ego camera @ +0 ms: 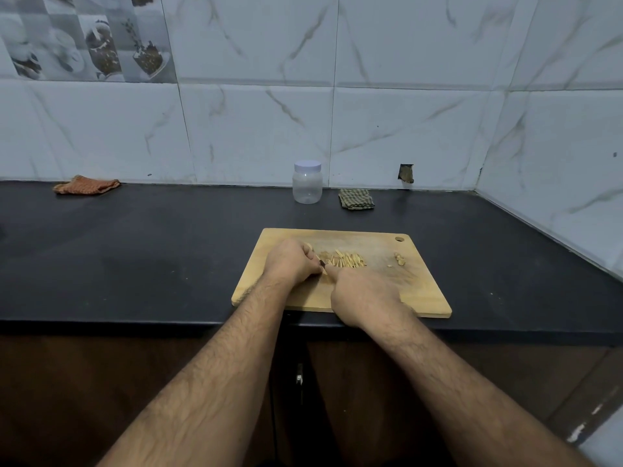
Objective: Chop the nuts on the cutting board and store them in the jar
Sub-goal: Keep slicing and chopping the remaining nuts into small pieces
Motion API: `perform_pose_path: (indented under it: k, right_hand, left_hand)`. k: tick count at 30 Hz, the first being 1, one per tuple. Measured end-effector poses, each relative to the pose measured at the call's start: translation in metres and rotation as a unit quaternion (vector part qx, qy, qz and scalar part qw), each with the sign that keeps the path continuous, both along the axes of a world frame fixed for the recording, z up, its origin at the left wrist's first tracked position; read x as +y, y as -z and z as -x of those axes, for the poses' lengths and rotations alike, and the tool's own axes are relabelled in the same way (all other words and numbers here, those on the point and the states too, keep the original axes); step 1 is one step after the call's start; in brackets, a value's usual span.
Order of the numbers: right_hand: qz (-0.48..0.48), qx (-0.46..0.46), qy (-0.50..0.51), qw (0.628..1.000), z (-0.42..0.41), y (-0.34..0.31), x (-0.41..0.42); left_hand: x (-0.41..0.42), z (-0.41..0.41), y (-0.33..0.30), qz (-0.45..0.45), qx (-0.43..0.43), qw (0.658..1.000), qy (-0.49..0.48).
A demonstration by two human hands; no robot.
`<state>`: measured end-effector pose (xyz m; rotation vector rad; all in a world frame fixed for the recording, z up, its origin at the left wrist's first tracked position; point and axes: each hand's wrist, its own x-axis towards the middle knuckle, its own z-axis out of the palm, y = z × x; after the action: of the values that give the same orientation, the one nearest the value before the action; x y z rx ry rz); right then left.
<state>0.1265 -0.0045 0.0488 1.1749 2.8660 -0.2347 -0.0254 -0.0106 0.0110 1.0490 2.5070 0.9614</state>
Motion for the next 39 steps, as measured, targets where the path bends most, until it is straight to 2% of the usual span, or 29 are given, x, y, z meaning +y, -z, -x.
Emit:
perform_pose_path:
  k: [8, 18, 24, 39]
  right_hand:
    - [-0.021, -0.021, -0.011, 0.999, -0.002, 0.000, -0.003]
    - [-0.022, -0.006, -0.011, 1.000, -0.029, 0.008, -0.007]
    - [-0.008, -0.023, -0.008, 1.000, -0.030, 0.002, -0.003]
    - [-0.009, 0.021, 0.001, 1.000, -0.011, 0.008, 0.002]
  left_hand:
    - [0.002, -0.001, -0.011, 0.031, -0.039, 0.999, -0.005]
    - [0.003, 0.001, -0.011, 0.011, -0.092, 0.996, -0.018]
    - [0.002, 0.003, -0.010, 0.011, -0.089, 0.996, -0.020]
    - [-0.001, -0.001, -0.014, 0.034, -0.070, 0.997, -0.013]
